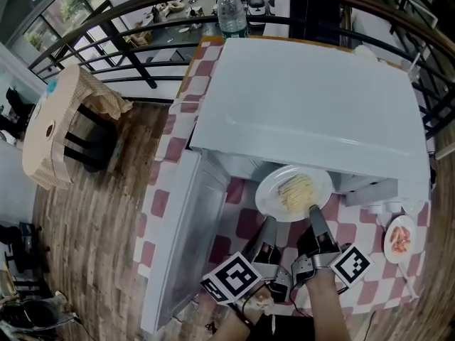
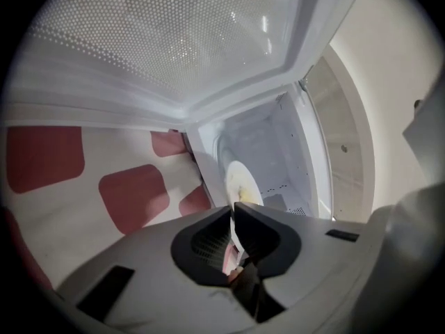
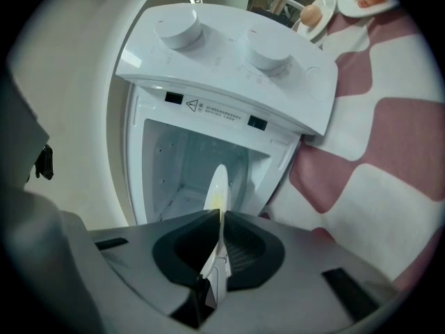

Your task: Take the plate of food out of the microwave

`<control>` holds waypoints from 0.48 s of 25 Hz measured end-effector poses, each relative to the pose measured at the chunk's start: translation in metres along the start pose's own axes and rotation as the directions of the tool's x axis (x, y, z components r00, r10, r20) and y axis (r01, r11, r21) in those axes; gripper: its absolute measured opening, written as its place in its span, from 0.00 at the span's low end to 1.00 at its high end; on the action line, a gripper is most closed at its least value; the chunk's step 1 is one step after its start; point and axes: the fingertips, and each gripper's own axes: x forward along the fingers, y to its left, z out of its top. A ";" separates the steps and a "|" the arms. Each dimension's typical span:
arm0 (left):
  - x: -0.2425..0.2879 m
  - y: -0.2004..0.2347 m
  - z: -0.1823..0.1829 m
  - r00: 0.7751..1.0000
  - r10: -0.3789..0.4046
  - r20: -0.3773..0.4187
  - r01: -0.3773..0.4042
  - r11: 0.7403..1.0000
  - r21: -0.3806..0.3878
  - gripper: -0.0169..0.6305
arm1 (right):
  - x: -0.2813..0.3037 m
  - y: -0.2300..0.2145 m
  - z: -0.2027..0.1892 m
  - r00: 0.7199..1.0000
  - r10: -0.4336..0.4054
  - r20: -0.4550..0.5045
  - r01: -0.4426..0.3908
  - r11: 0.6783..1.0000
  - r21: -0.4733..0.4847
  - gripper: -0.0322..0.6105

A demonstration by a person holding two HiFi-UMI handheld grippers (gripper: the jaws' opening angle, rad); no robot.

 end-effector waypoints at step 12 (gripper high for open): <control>-0.041 -0.007 -0.036 0.999 -0.001 0.042 0.001 1.000 -0.013 0.10 | -0.050 0.004 -0.006 0.999 0.012 -0.035 -0.013 1.000 -0.012 0.07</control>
